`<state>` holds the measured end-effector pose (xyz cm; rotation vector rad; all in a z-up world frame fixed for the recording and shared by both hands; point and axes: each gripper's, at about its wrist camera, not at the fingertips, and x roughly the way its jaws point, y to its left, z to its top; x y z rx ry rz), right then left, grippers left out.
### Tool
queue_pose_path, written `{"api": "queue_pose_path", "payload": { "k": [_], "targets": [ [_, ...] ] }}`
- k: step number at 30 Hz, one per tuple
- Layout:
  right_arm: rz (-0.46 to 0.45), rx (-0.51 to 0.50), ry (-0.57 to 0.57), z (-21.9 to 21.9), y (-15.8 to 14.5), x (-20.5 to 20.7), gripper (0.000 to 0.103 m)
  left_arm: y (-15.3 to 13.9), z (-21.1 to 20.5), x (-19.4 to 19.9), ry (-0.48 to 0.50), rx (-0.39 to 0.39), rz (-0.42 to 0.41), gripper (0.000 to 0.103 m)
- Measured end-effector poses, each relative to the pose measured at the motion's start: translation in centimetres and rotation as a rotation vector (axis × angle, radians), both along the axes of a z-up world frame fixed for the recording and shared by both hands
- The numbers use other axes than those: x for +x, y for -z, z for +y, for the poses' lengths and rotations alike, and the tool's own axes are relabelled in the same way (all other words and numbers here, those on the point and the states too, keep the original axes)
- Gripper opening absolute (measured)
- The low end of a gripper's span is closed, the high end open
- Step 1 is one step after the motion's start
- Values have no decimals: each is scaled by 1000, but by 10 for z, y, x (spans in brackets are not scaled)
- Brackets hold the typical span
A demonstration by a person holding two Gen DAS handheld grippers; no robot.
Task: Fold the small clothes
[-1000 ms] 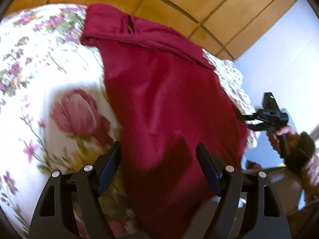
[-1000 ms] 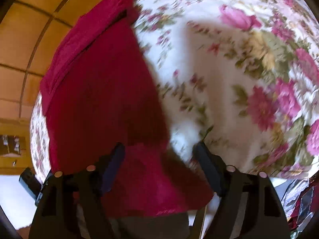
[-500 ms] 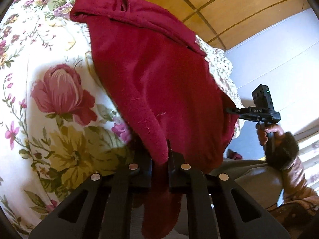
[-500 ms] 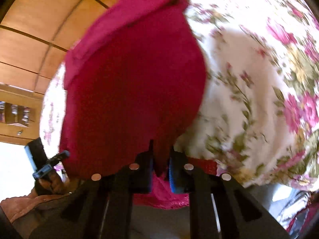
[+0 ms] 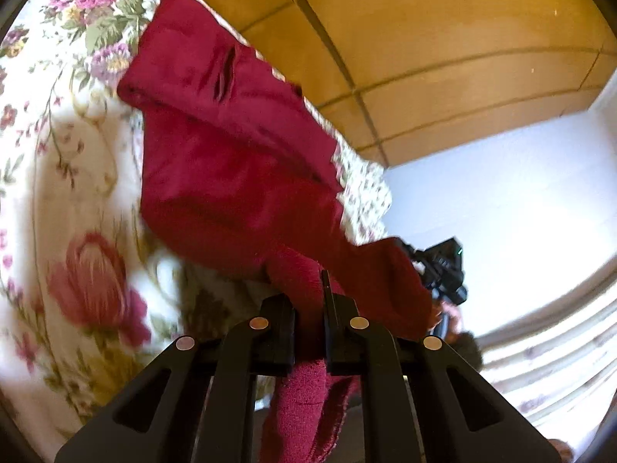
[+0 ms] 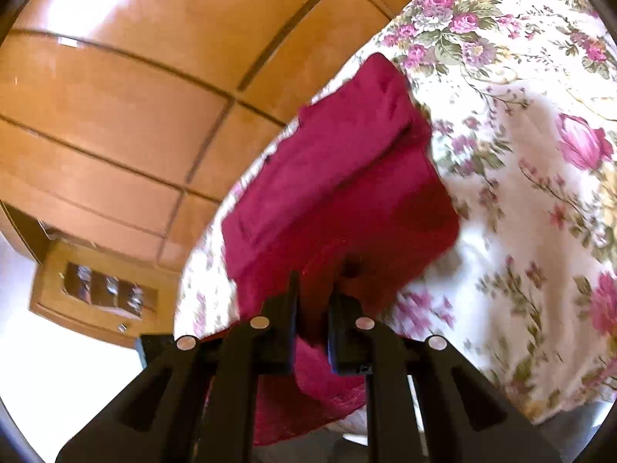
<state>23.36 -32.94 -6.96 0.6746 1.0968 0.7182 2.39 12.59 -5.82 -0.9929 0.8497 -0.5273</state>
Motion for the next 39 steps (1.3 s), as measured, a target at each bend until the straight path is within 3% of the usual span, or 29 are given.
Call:
{"api": "queue_pose_path", "payload": {
  "k": [8,12,15,16,17,19,21,23,26,30,33,39],
  "targets": [
    [33,106,80,22,7,65,11,3,30,37,-99,-130,25,9],
    [30,138,129,36,19,104,11,22,54,72,-178,-259,99,9],
    [26,181,211,40,33,134,17,35,74,95,-235,-271,144,9],
    [23,185,246,41,37,142,29,41,81,107,-256,-250,168,9],
    [16,192,274,42,41,149,54,44,84,114,-261,-239,182,9],
    [-13,189,329,40,43,158,84,57,93,133,-282,-246,232,11],
    [-82,193,404,34,38,162,91,64,100,141,-319,-334,237,21],
    [-124,171,439,29,31,163,97,61,107,142,-376,-387,201,51],
    [-182,82,415,29,21,164,97,46,115,137,-442,-440,92,83],
    [-194,-10,386,32,16,161,97,24,122,124,-514,-240,32,86],
    [-214,-81,351,38,12,155,96,16,115,111,-536,-74,48,86],
    [-199,-257,238,66,30,158,80,20,76,94,-464,211,49,86]
  ]
}}
